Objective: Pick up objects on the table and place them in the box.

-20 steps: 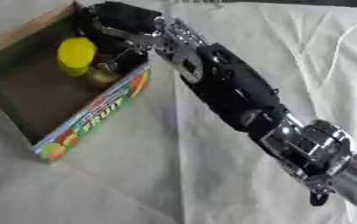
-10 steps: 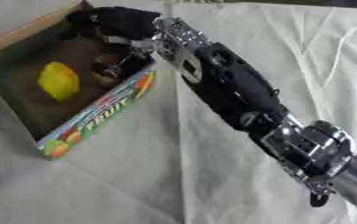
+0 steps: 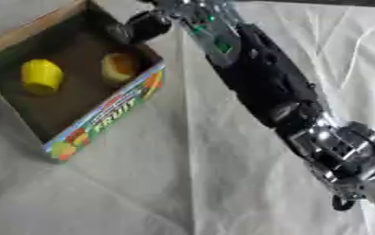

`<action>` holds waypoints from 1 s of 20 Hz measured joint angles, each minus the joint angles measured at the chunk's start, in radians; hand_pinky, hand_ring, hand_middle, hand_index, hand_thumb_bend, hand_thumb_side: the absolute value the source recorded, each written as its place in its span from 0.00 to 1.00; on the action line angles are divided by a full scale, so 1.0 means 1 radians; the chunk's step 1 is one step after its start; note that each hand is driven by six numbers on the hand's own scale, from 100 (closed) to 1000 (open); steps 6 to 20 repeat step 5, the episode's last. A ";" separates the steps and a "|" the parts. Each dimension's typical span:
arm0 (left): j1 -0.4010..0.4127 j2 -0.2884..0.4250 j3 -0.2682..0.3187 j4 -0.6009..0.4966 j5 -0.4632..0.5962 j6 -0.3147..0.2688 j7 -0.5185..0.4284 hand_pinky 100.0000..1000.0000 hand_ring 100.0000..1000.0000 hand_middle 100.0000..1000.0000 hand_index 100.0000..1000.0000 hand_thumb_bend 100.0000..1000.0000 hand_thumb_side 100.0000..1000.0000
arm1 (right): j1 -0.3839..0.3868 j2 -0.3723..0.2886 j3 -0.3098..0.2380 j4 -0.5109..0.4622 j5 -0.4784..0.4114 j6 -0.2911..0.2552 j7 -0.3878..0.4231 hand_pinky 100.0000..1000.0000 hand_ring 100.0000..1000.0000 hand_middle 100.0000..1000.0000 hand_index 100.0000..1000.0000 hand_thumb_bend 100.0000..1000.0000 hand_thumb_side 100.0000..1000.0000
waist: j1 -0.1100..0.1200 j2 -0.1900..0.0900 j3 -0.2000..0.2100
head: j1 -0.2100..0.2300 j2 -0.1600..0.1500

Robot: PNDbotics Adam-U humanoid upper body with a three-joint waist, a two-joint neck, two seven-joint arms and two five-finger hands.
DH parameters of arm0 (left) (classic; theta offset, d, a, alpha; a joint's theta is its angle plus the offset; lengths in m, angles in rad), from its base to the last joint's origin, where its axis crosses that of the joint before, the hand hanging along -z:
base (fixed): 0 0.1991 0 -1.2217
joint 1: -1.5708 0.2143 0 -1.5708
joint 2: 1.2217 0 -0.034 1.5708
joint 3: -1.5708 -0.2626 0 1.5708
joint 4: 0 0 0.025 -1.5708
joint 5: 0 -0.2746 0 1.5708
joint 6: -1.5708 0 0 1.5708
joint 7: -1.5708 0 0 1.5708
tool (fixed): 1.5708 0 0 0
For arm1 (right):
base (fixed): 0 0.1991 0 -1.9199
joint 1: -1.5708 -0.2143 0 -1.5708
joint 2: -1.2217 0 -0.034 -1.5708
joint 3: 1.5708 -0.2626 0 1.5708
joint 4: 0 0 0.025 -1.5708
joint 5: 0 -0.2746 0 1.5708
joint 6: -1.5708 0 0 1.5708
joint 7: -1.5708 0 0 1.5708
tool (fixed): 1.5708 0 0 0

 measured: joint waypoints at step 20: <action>0.032 0.006 0.014 0.000 -0.019 0.006 0.025 0.77 0.79 0.75 0.85 0.00 0.20 | 0.096 -0.200 -0.095 -0.235 -0.385 0.090 0.001 0.88 1.00 0.69 0.87 0.00 0.41 | 0.007 -0.006 -0.030 | 0.048 0.004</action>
